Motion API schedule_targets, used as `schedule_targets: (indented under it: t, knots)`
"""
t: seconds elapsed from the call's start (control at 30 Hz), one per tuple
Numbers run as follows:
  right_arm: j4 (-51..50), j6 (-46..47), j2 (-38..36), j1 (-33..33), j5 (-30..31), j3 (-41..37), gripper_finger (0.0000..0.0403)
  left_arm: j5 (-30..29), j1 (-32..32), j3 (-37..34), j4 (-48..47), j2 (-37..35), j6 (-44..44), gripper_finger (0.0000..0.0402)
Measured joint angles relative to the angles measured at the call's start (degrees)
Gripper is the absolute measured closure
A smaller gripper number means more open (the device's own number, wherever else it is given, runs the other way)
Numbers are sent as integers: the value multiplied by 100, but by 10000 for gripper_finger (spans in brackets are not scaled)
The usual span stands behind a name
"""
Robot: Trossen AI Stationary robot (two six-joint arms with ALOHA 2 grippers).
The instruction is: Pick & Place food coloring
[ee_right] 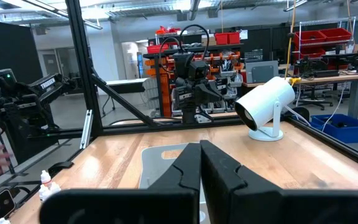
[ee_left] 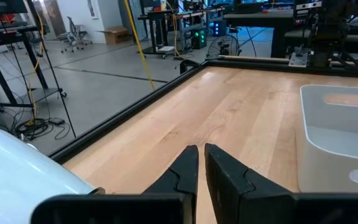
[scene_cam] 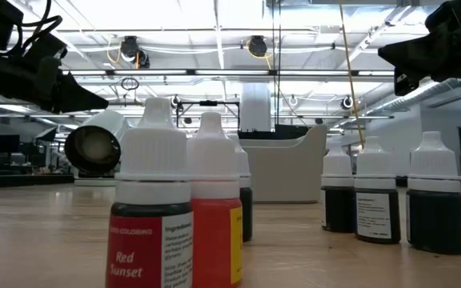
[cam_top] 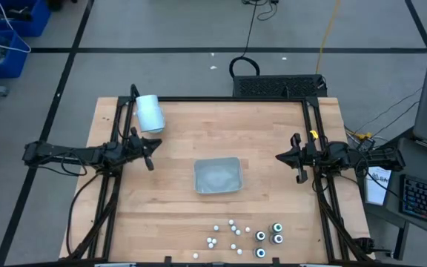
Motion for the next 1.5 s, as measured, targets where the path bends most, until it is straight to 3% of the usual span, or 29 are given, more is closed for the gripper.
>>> schedule_targets:
  t: [0.67,1.17,1.5]
  knots:
    - [1,0,0,-4,0,0,403,1,1,0,0,-1,-2,364]
    - [45,0,2,-4,24,0,403,9,0,-2,374,1,-508,364]
    - [47,300,59,-4,3,0,403,309,0,-2,444,4,-435,364]
